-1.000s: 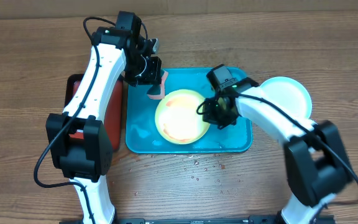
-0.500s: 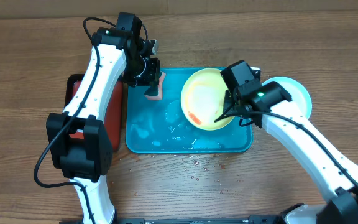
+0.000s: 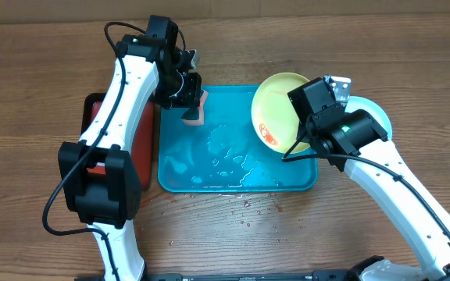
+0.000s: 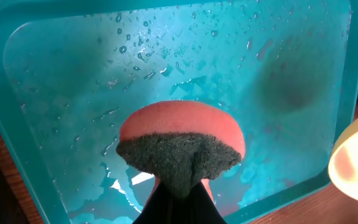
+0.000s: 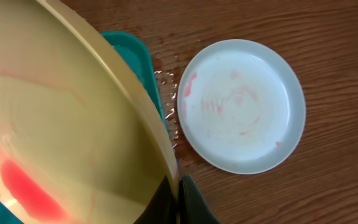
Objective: Clean dirty plates on tray and stack at the side
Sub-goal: 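Carry the yellow-green plate right and lower it onto the light-blue plate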
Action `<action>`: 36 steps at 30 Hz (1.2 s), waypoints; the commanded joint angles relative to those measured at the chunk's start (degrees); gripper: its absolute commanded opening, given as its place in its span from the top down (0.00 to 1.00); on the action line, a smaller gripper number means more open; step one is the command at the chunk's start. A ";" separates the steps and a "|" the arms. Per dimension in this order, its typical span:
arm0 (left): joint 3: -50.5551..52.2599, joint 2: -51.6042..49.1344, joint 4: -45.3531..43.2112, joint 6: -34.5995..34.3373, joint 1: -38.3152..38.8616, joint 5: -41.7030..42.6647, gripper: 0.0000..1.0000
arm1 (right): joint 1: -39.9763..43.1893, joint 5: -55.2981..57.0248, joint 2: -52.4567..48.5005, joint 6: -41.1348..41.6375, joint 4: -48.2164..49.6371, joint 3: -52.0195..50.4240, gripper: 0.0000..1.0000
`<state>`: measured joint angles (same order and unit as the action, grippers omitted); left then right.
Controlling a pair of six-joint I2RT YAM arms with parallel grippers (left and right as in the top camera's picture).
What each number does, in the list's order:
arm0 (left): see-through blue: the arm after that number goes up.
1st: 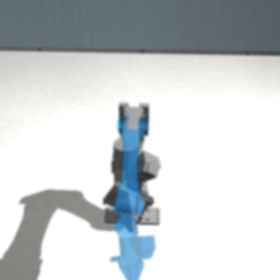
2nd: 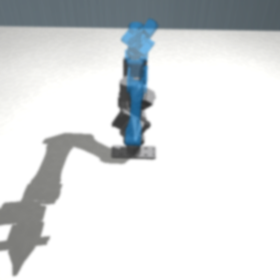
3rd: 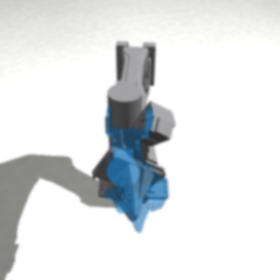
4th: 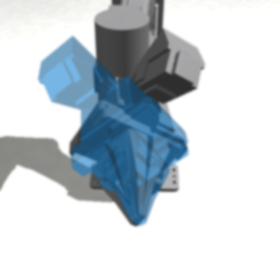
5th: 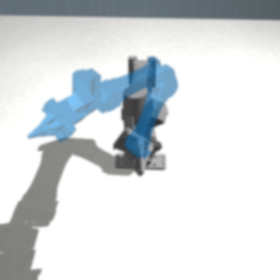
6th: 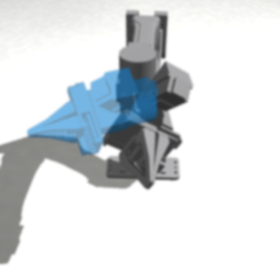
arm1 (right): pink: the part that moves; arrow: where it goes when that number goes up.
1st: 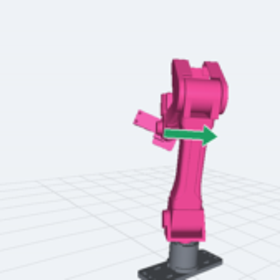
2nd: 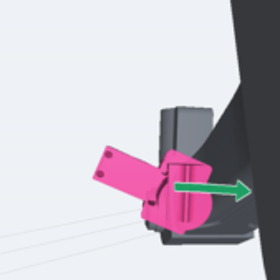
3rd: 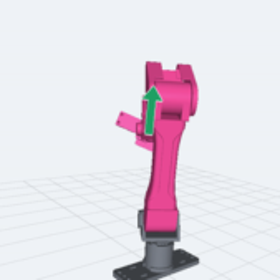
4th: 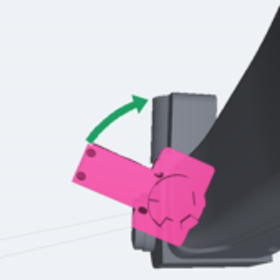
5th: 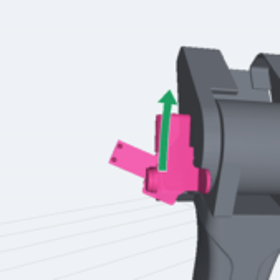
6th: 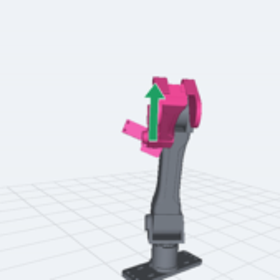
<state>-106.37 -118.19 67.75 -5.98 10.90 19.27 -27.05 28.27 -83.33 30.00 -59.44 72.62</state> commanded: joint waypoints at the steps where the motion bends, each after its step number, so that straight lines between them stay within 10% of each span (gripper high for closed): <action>1: 0.26 0.33 -0.02 -0.48 0.39 -0.22 0.96 | -0.35 4.72 1.64 0.15 0.07 0.26 0.96; 36: 0.26 0.33 -0.24 -0.50 0.39 -1.86 0.96 | -28.50 61.90 1.68 -4.98 1.07 3.72 0.96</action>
<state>-106.37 -118.19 67.70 -5.98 10.90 17.91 -55.31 84.18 -83.33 24.77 -58.59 74.26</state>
